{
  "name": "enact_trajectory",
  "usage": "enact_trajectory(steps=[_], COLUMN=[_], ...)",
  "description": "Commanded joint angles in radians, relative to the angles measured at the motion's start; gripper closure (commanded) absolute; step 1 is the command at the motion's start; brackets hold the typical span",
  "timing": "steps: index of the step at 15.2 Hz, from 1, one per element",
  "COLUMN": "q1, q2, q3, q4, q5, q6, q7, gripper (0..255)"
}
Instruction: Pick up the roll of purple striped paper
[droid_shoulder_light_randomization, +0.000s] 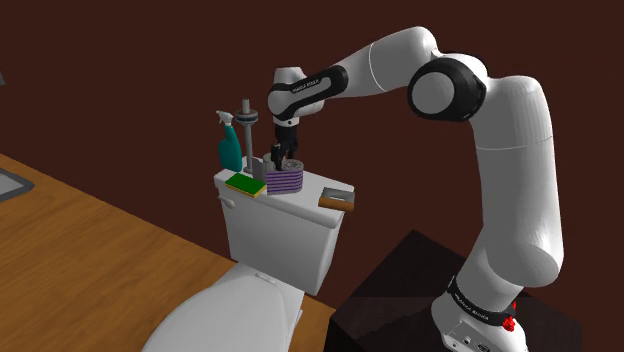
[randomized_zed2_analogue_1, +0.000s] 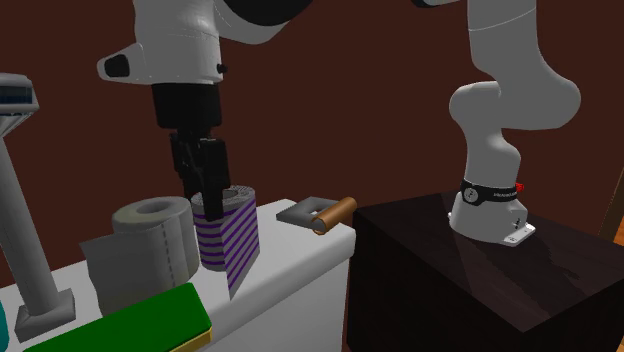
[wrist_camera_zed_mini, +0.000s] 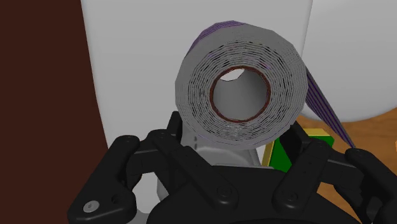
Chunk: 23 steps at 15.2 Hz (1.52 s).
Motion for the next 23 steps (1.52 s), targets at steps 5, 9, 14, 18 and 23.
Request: enact_trajectory(steps=[5,9,14,18,23], q1=[0.001,0.000,0.000,0.000,0.000], q2=[0.000,0.002,-0.021,-0.036,-0.050], q3=[0.000,0.000,-0.001,-0.002,-0.003], q4=[-0.003,-0.002,0.031,0.063,0.109], q5=[0.000,0.000,-0.003,-0.005,-0.007], q6=[0.002,0.003,-0.053,-0.099,-0.160], q7=[0.001,0.000,0.003,0.005,0.008], gripper=[255,255,255,255,255])
